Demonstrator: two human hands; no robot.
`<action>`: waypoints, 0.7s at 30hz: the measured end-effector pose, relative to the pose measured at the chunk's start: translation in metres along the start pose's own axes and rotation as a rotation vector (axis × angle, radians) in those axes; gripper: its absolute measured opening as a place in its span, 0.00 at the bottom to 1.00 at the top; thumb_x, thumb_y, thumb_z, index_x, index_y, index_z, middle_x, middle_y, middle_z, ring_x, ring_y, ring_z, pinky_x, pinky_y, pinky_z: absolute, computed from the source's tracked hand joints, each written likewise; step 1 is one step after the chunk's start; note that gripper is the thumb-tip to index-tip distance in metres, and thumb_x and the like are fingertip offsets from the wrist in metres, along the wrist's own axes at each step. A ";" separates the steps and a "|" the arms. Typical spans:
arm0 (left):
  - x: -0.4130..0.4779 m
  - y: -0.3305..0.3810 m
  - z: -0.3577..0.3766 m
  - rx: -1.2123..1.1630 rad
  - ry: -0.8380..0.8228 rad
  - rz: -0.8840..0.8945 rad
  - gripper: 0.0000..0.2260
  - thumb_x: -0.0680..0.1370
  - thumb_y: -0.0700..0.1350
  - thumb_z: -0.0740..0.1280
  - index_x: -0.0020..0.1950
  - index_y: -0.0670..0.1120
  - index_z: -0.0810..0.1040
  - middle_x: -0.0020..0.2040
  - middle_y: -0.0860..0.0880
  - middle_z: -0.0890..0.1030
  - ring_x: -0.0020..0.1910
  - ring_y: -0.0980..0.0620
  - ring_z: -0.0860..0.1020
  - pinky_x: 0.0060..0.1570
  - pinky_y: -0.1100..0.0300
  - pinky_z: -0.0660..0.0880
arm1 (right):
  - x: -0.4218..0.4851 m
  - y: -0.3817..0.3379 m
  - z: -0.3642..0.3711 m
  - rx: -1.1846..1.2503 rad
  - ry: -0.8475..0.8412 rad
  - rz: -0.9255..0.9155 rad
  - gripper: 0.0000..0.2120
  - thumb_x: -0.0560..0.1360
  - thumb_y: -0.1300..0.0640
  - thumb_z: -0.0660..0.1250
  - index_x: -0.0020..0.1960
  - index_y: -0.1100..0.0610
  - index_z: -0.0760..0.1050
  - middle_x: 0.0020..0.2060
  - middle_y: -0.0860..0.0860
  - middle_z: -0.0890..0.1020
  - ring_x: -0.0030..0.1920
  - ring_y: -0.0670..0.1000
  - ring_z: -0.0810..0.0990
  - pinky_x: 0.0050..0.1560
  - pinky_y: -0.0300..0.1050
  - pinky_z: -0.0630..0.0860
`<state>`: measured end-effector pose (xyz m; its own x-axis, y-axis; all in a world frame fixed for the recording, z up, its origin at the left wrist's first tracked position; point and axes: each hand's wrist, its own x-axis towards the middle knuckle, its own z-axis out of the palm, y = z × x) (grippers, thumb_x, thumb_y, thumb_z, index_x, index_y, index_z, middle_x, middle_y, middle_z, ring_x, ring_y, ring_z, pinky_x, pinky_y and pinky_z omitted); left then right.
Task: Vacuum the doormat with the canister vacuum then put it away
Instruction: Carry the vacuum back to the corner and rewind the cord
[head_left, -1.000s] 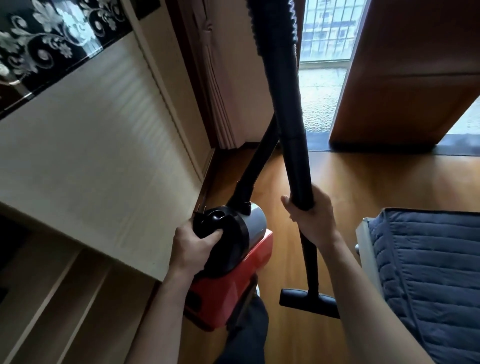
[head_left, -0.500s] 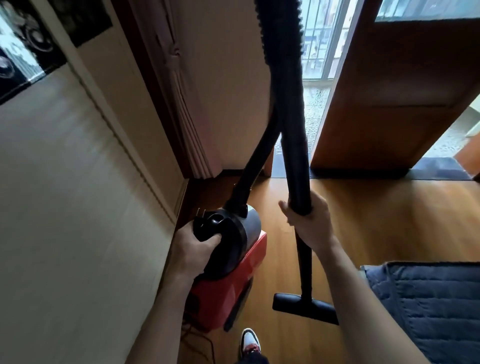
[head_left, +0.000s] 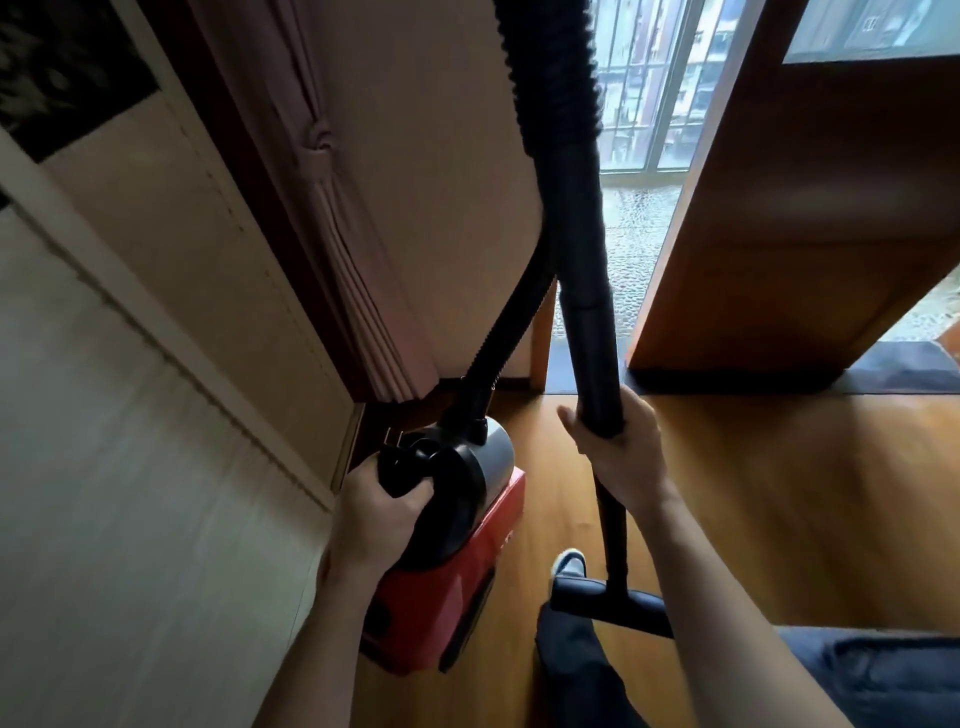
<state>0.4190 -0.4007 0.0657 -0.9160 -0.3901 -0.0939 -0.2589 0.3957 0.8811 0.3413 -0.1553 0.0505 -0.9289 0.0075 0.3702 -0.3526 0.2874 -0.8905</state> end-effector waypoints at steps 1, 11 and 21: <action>0.015 0.004 0.006 0.004 0.009 -0.007 0.07 0.72 0.40 0.75 0.42 0.51 0.80 0.39 0.53 0.83 0.41 0.55 0.82 0.37 0.61 0.78 | 0.015 0.010 0.003 -0.010 0.001 0.011 0.09 0.73 0.51 0.73 0.42 0.45 0.73 0.31 0.52 0.77 0.31 0.58 0.77 0.32 0.59 0.78; 0.183 0.043 0.088 0.055 0.080 -0.145 0.06 0.71 0.43 0.75 0.39 0.52 0.80 0.36 0.53 0.83 0.37 0.56 0.82 0.40 0.50 0.82 | 0.199 0.085 0.041 0.064 -0.117 0.078 0.20 0.75 0.64 0.75 0.40 0.43 0.70 0.29 0.51 0.75 0.30 0.46 0.71 0.31 0.32 0.68; 0.277 0.058 0.109 -0.049 0.163 -0.221 0.04 0.70 0.44 0.75 0.41 0.51 0.81 0.38 0.58 0.84 0.36 0.61 0.82 0.43 0.51 0.82 | 0.317 0.117 0.087 0.100 -0.204 0.047 0.19 0.72 0.58 0.75 0.39 0.35 0.72 0.30 0.45 0.75 0.31 0.46 0.71 0.33 0.37 0.68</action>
<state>0.1171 -0.3950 0.0402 -0.7765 -0.5925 -0.2146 -0.4285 0.2468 0.8692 -0.0046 -0.2025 0.0412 -0.9446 -0.1779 0.2758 -0.3086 0.1953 -0.9309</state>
